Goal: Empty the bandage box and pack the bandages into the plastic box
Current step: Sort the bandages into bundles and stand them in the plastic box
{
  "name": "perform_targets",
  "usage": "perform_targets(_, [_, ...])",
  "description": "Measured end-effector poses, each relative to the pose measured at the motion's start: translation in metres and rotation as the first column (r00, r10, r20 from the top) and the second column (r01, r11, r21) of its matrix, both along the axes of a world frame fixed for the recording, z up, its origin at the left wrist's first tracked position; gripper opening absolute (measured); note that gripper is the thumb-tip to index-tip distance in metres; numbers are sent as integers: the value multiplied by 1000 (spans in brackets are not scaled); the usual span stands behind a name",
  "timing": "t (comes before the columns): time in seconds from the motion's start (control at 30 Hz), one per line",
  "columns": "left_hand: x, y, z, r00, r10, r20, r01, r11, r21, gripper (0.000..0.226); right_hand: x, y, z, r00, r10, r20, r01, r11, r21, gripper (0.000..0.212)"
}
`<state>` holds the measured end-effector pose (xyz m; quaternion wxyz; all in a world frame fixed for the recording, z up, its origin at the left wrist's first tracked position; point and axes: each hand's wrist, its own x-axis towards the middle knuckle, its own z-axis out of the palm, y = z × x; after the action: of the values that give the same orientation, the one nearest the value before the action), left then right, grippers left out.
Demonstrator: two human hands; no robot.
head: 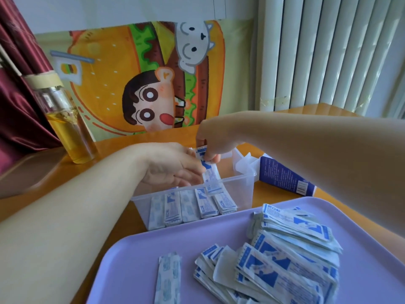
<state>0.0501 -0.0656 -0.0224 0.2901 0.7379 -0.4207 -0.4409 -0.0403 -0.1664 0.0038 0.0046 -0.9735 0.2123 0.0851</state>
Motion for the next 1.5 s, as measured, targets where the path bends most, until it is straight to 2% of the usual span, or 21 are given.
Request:
perform_targets(0.07, [-1,1,-5,995,11,98,-9,1000,-21,18,5,-2,-4,1000,-1,-30,4,996,91,31])
perform_targets(0.13, [-3,-1,-12,974,10,225,-10,1000,-1,19,8,-2,-12,998,-36,-43,45,977,208,12])
perform_targets(0.17, [-3,-1,-14,967,9,253,-14,1000,17,16,8,0,-16,997,-40,-59,52,971,234,13])
perform_targets(0.27, [-6,-6,-19,960,-11,281,-18,995,102,23,12,5,-29,997,-15,-76,31,978,205,24])
perform_targets(0.3, [-7,-7,-19,954,-20,298,-23,990,138,25,15,5,-33,996,-10,-86,26,983,181,21])
perform_targets(0.37, [-6,-10,-20,946,-13,325,-49,982,182,13,20,8,-39,995,-8,-103,21,992,125,11])
perform_targets(0.4, [-6,-11,-20,943,-15,334,-54,979,196,7,21,8,-40,995,1,-105,9,995,99,8])
perform_targets(0.5, [-2,-12,-24,949,-49,311,-22,975,222,24,19,10,-44,988,46,-145,-47,999,-4,8])
perform_targets(0.57, [-1,-12,-26,954,-61,294,-5,976,218,27,17,12,-45,986,57,-157,-68,995,-69,8])
perform_targets(0.7, [3,-17,-30,956,-30,291,-41,971,236,31,14,11,-48,994,35,-102,-44,995,-91,28])
perform_targets(0.73, [3,-18,-31,960,-16,281,-54,970,238,29,13,10,-46,995,42,-91,-50,994,-95,27])
perform_targets(0.8, [1,-20,-31,955,-4,298,-70,969,237,25,10,10,-41,997,50,-50,-54,995,-79,16])
perform_targets(0.87, [0,-19,-31,938,-15,347,-70,971,231,28,3,11,-33,1000,26,-10,-26,998,-54,33])
perform_targets(0.9, [-1,-19,-31,928,-29,372,-61,972,228,30,2,9,-31,1000,16,-1,-16,999,-41,35])
perform_targets(0.97, [-2,-18,-31,907,-54,418,-51,970,237,29,-1,9,-27,998,-9,-63,9,1000,-3,27])
perform_targets(1.03, [-4,-18,-30,885,-72,459,-52,967,251,23,-1,10,-31,992,-19,-123,18,1000,-10,8])
perform_targets(1.1, [-5,-17,-29,891,-66,450,-60,964,259,20,0,12,-34,987,-9,-158,6,1000,-22,20])
perform_targets(1.23, [-1,-19,-28,888,-81,452,-57,957,284,19,1,12,-34,972,-78,-221,101,990,96,14])
perform_targets(1.33, [-1,-17,-25,933,-63,355,-50,953,299,11,0,12,-31,965,-98,-243,133,982,133,16])
perform_targets(1.4, [-1,-16,-24,920,-70,385,-41,961,275,9,-1,10,-30,962,-105,-251,149,975,162,16])
perform_targets(1.5, [0,-15,-25,899,-91,429,-25,966,257,8,-2,9,-30,956,-116,-269,172,966,192,29])
